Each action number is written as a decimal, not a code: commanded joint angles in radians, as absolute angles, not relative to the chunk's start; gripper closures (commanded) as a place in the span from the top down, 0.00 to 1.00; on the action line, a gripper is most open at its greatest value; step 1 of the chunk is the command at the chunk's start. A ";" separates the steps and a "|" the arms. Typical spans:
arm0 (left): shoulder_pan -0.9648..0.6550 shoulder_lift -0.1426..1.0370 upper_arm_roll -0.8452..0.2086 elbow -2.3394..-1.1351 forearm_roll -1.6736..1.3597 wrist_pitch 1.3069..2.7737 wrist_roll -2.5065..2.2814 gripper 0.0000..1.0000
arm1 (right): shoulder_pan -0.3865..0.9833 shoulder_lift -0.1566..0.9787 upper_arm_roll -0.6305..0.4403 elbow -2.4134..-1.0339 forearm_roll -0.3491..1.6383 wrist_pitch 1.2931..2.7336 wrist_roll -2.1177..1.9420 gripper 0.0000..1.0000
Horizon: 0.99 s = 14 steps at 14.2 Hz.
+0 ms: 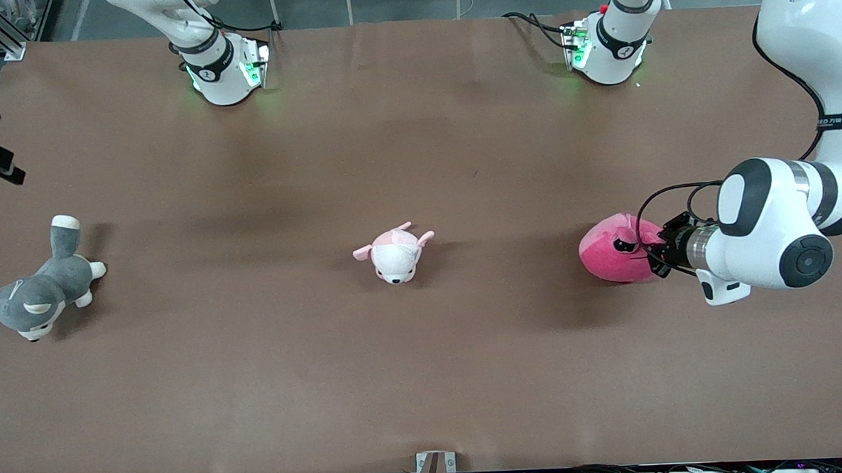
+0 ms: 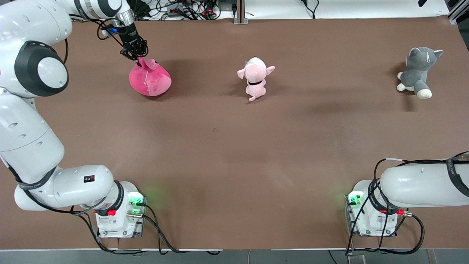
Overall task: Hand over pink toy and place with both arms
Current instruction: 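Carry the pink toy toward the middle while the right gripper approaches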
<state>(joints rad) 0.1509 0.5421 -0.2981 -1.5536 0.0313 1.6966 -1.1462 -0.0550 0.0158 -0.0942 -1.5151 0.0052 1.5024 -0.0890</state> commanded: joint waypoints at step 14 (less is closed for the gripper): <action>0.140 0.509 -0.679 -1.302 -0.248 1.735 -1.258 0.00 | 0.027 0.084 -0.075 -1.525 -0.023 1.506 0.507 1.00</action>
<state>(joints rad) 0.1335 0.5069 -0.6368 -1.3179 -0.1905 1.6966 -1.2437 -0.0221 0.0928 -0.0783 -1.5153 -0.0175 1.5135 0.3207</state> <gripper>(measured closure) 0.877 0.000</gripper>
